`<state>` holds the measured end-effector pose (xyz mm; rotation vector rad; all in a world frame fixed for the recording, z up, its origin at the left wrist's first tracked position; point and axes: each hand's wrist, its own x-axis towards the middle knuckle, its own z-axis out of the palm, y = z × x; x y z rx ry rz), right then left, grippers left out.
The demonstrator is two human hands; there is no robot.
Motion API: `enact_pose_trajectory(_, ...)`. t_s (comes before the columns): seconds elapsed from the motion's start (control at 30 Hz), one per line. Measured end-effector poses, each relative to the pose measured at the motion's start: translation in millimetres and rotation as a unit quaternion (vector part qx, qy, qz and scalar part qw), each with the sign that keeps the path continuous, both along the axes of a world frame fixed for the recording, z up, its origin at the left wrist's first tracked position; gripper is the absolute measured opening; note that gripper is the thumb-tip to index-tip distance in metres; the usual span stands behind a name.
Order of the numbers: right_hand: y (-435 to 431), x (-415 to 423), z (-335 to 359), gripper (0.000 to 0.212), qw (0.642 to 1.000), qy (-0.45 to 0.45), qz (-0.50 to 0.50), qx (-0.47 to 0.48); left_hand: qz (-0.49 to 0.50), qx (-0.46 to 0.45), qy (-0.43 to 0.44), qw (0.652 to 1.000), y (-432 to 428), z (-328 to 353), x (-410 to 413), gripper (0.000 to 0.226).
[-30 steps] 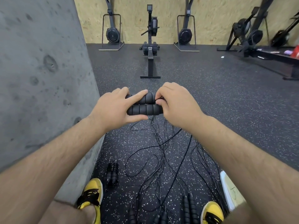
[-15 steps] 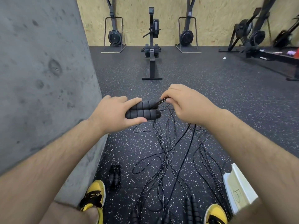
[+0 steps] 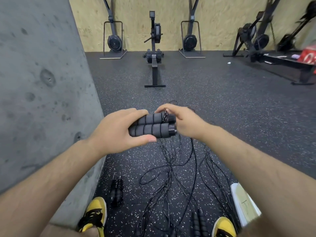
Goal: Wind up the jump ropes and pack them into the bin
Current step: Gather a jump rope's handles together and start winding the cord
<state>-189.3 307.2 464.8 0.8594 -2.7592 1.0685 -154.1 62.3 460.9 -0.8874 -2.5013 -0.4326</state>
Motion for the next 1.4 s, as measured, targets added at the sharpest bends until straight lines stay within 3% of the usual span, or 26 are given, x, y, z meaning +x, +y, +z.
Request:
enact_pose_trajectory(0.13,-31.3,15.4,-22.2,0.026,0.995,-0.095,0.000,0.024,0.083,0.013,0.036,0.996,6.5,3.6,-5.2,0.067)
enact_pose_trajectory(0.23,-43.8,28.8,-25.5,0.029,0.989,-0.143,-0.025,-0.012,0.146,-0.011,0.083,0.986,9.7,1.6,-15.7,0.061)
enact_pose_trajectory(0.43,-37.4,40.5,-2.0,0.030,0.988,-0.113,-0.050,0.097,0.191,-0.064,0.108,0.974,-12.9,-7.2,-40.3,0.070)
enact_pose_trajectory(0.53,-24.2,48.4,12.9,0.027,0.983,-0.061,-0.035,0.169,0.189,-0.095,0.106,0.972,-15.6,-16.6,-45.2,0.077)
enact_pose_trajectory(0.7,-4.1,43.7,30.9,0.022,0.954,0.122,-0.028,0.274,0.132,-0.130,0.103,0.977,-9.4,-27.7,-41.2,0.078)
enact_pose_trajectory(0.8,6.4,28.9,29.5,0.017,0.959,0.171,-0.008,0.225,0.084,-0.136,0.097,0.982,-5.0,-27.8,-29.4,0.082)
enact_pose_trajectory(1.0,24.5,5.4,14.1,0.019,0.989,0.134,-0.003,0.062,-0.004,-0.091,0.042,0.995,10.8,-19.5,0.9,0.073)
enact_pose_trajectory(1.07,22.0,2.8,6.5,0.020,0.994,0.097,-0.023,0.034,0.012,-0.044,0.029,0.999,17.4,-14.8,8.4,0.071)
enact_pose_trajectory(1.13,12.3,9.3,1.8,0.017,1.000,0.000,-0.015,-0.021,0.037,-0.006,0.031,0.999,21.6,-9.4,12.5,0.073)
enact_pose_trajectory(1.23,-10.9,17.1,-10.3,0.032,0.999,-0.019,-0.032,0.028,0.085,0.019,0.035,0.996,22.9,-5.7,11.5,0.070)
enact_pose_trajectory(1.4,-39.0,29.9,-12.4,0.029,0.992,-0.092,-0.052,-0.065,0.193,0.012,0.057,0.979,15.4,-5.6,-3.4,0.063)
